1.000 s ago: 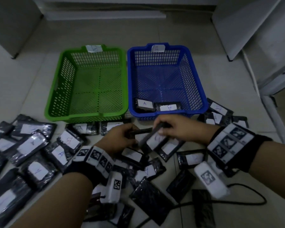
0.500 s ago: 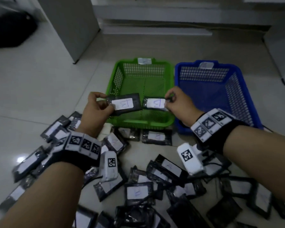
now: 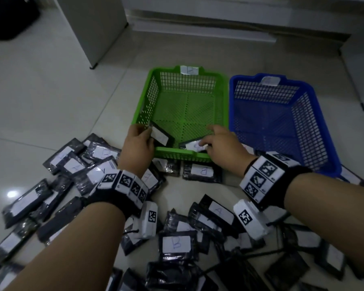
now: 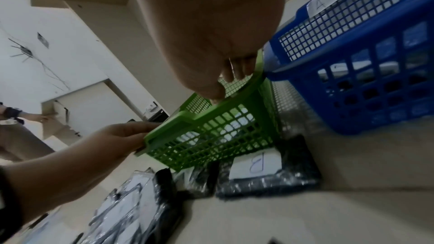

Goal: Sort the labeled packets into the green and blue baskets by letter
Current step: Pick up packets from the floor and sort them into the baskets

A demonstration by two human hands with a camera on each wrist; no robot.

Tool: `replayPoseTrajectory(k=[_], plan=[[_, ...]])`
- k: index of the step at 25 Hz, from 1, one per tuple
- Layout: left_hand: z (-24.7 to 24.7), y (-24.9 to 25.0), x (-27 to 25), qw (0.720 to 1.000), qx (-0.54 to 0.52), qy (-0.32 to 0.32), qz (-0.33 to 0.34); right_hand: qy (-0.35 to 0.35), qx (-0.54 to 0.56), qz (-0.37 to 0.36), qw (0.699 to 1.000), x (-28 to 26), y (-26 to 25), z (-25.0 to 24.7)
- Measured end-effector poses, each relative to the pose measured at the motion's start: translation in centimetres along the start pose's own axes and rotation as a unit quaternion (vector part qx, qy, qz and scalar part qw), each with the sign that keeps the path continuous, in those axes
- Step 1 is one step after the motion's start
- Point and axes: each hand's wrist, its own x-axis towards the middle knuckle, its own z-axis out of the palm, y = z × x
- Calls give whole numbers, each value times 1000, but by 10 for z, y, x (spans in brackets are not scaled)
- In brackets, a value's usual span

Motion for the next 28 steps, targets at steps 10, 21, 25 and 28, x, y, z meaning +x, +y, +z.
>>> replayPoseTrajectory(k=[10, 21, 25, 28], plan=[[7, -25, -79, 971, 122, -127, -162, -6, 30, 29, 999, -66, 6, 75], [-13, -18, -75, 952, -215, -188, -111, -67, 4, 11, 998, -58, 2, 53], [-51, -10, -48, 869, -404, -225, -176, -12, 150, -48, 987, -69, -11, 24], [-74, 2, -29, 823, -523, -149, -164, 63, 215, -66, 972, -61, -23, 2]])
